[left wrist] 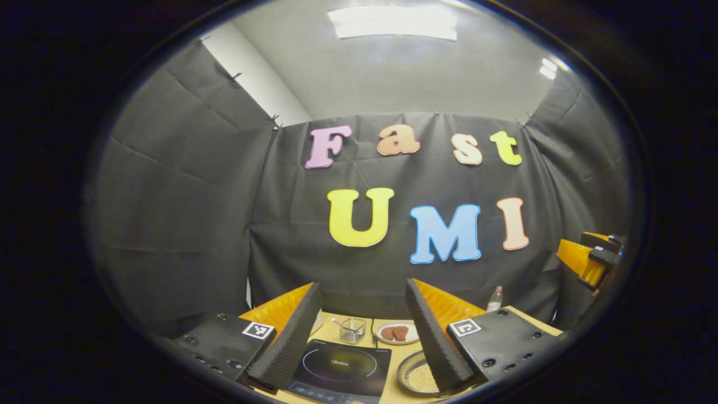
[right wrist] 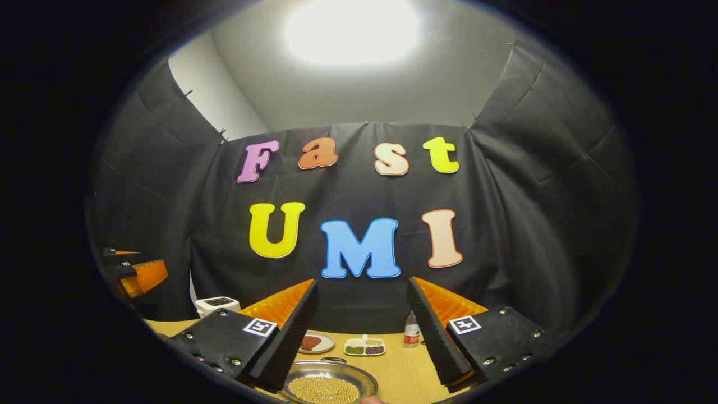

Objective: First push the handle of the pot to place it horizontally, then grasp the pot with both hands and set it on the induction cooktop.

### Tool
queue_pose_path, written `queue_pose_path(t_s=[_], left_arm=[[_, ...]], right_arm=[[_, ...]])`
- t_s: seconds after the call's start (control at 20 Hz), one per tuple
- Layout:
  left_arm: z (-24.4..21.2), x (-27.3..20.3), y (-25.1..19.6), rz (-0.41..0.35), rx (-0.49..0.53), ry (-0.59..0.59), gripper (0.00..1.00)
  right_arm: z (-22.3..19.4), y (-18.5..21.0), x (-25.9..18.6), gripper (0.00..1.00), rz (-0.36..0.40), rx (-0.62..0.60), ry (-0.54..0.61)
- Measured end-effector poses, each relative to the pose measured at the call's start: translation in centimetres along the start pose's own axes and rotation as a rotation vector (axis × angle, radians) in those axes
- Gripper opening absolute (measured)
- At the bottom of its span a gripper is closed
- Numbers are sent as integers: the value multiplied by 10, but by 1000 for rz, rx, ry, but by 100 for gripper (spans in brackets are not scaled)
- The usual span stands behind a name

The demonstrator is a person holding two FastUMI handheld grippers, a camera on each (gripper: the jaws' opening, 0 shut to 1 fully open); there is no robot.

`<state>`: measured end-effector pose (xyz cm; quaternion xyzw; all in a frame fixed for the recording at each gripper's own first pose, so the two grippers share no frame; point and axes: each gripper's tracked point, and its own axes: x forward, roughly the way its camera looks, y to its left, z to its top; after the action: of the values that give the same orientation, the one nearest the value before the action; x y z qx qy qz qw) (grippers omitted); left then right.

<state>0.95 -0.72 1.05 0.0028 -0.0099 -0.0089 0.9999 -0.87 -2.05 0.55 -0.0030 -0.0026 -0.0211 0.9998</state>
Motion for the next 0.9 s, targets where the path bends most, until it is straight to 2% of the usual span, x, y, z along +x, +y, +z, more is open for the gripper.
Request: queue_pose_path(t_s=[0.4, 0.65, 0.7, 0.9], left_arm=[[-3, 2, -5, -26, 1, 5, 100], [-2, 0, 0, -28, 5, 6, 100], [-2, -1, 2, -27, 8, 4, 97], [3, -1, 7, -24, 18, -7, 100]], right_arm=[[-12, -18, -10, 96, -48, -2, 42], [-16, -15, -11, 96, -49, 1, 61], [-17, -14, -11, 96, -47, 2, 64], [-19, -12, -10, 94, -46, 16, 71]])
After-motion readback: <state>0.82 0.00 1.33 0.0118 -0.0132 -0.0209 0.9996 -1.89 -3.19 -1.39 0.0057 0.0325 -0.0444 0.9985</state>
